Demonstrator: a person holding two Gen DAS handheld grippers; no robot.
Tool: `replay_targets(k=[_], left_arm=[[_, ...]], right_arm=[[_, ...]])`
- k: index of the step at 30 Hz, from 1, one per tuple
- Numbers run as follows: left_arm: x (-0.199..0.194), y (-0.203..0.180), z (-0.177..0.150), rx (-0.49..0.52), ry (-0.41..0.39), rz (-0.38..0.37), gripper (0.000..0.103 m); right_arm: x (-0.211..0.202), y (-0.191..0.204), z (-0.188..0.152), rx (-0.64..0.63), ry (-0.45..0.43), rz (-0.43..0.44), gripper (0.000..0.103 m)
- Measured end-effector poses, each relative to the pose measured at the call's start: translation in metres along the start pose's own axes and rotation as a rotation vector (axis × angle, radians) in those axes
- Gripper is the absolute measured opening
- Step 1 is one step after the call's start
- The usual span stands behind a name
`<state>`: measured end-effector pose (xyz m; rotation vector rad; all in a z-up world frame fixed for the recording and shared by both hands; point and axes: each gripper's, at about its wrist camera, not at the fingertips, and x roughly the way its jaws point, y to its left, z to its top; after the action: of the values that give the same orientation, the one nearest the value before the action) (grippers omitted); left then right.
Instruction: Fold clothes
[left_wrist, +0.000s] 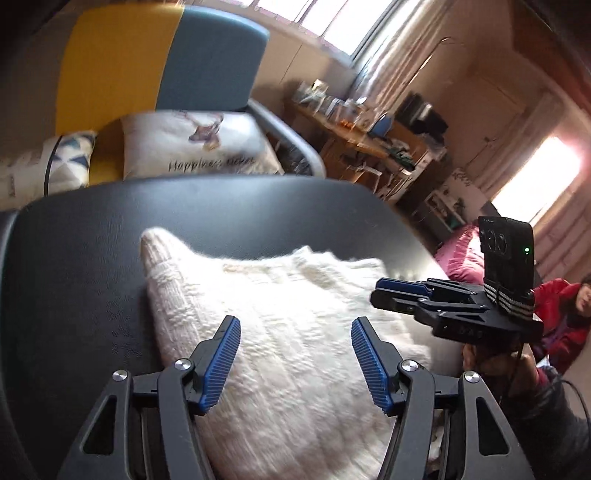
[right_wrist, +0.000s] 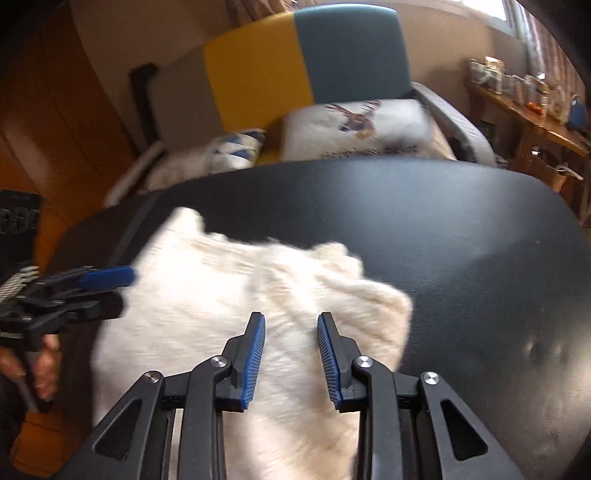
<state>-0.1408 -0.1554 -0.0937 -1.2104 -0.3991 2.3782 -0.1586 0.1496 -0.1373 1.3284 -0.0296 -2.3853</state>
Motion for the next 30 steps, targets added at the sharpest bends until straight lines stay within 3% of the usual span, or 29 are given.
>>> replay_targets(k=[6,12,17,20,22,24,30], left_arm=[[0.029,0.009,-0.012,-0.027,0.065,0.029,0.063],[0.027,-0.005,-0.023,0.023,0.027,0.097,0.064],[-0.009,0.014,-0.019,-0.143,-0.053,0.020,0.068],[-0.035,0.032,-0.027,-0.200,-0.092,0.036,0.073],[-0.046,0.045,-0.037,-0.236,-0.088,0.032,0.075],[-0.053,0.056,-0.047,-0.262,-0.073,0.023,0.076],[-0.051,0.071,-0.070,-0.362,-0.029,-0.026,0.077]], right_arm=[[0.015,-0.037,-0.024,0.128,-0.011,0.055,0.028],[0.014,-0.038,-0.022,0.132,-0.011,0.063,0.028],[-0.011,-0.054,-0.017,0.232,-0.040,0.177,0.031],[-0.039,-0.071,-0.026,0.319,-0.092,0.286,0.050],[-0.051,-0.078,-0.039,0.354,-0.076,0.343,0.072],[-0.055,-0.082,-0.054,0.385,-0.036,0.381,0.083],[-0.040,-0.085,-0.084,0.477,0.097,0.466,0.083]])
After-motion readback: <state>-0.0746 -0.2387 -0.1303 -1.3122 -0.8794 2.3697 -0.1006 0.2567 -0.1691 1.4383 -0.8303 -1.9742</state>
